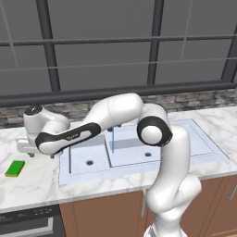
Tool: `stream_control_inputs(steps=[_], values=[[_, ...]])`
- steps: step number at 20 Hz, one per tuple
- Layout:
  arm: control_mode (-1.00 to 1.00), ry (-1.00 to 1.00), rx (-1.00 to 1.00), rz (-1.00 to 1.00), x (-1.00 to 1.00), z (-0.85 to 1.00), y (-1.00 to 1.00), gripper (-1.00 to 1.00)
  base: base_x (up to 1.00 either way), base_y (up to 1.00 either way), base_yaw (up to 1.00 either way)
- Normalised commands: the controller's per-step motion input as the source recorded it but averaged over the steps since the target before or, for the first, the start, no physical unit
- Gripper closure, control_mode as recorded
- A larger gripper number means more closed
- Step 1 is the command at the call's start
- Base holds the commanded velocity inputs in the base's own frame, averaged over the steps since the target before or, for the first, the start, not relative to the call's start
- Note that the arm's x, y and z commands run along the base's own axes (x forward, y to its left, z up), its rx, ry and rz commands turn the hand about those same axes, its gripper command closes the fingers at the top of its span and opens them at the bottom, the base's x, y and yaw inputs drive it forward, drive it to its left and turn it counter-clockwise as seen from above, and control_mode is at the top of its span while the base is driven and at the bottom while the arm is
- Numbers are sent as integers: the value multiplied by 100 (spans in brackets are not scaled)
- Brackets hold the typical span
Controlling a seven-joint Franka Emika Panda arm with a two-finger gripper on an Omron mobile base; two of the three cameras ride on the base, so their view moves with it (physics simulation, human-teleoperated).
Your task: Soak the sponge with water for a few seconds and then drop it inside the sink.
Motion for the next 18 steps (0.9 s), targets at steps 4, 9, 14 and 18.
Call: stream_control_inputs(steps=[4, 9, 14, 18], values=[[-100, -1, 0, 0, 0, 0, 0, -100, 0, 0, 0], [-100, 0, -1, 0, 0, -3, 0, -100, 0, 0, 0], [-100, 0, 0, 0, 2, -23, 0, -100, 0, 0, 0], [-100, 0, 0, 0, 10, -32, 0, -100, 0, 0, 0]])
